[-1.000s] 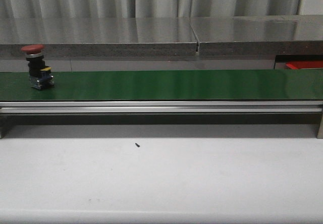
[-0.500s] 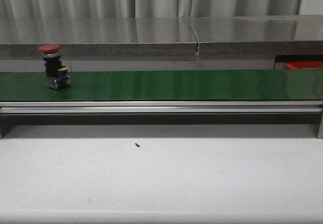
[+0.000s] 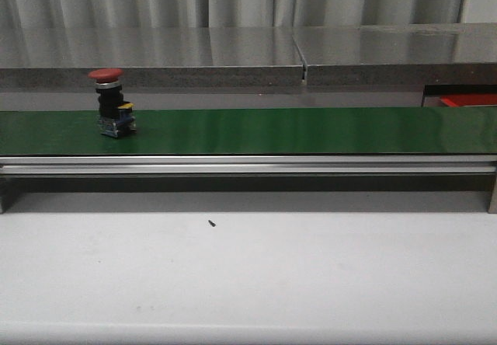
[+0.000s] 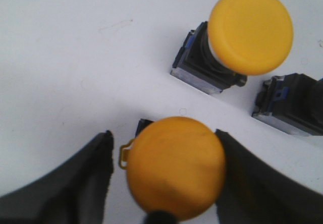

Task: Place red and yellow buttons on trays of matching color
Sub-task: 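Grasp a yellow-capped button with the left gripper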

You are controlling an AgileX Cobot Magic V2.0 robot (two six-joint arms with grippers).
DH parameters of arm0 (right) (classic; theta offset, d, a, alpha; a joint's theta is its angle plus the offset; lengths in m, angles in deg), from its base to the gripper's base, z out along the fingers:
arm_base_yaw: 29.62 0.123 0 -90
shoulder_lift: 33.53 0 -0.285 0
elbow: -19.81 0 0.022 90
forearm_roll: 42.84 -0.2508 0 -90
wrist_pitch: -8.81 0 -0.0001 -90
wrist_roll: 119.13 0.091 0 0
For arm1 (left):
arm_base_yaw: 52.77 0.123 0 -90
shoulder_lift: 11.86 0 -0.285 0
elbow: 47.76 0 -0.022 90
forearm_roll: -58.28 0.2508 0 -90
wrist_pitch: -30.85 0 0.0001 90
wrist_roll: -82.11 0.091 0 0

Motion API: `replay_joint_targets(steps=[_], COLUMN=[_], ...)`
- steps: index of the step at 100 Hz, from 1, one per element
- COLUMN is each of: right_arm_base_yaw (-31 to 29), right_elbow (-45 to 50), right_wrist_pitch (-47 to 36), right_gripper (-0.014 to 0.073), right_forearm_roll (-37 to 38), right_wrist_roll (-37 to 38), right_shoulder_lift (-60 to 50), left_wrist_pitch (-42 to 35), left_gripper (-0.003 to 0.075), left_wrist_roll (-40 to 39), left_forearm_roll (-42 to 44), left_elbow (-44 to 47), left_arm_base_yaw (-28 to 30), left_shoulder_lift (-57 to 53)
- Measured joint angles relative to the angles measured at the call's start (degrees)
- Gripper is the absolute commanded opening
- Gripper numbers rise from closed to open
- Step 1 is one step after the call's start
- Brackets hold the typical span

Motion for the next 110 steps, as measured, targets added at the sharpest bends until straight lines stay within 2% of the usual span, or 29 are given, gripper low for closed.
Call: replay_joint_targets(steps=[12,24,62,77,110], right_arm_base_yaw=[0.0,0.0,0.0,0.0,0.0], right_elbow=[0.0,0.0,0.0,0.0,0.0], right_wrist_pitch=[0.0,0.0,0.0,0.0,0.0], right_gripper=[-0.0068,-0.0068,-0.0068,-0.0068,-0.0068], right_forearm_roll=[0.0,0.0,0.0,0.0,0.0], right_wrist_roll=[0.0,0.0,0.0,-0.1,-0.1], right_shoulder_lift=[0.0,0.0,0.0,0.0,0.0], left_wrist_pitch=[0.4,1.2,9.1,12.7,14.0], left_gripper=[0.0058,-0.0006,-0.0008,-0.0008,-0.0008], left_wrist_roll=[0.0,0.0,0.0,0.0,0.0], left_forearm_roll=[-0.2,-0.9,-2.1,-1.4,3.2], left_elbow=[0.0,0.0,0.0,0.0,2.8], left_arm_base_yaw=[0.0,0.0,-1.6,-6.2,-17.5], left_shoulder_lift=[0.0,-0.1,-10.0,-14.7,-17.9])
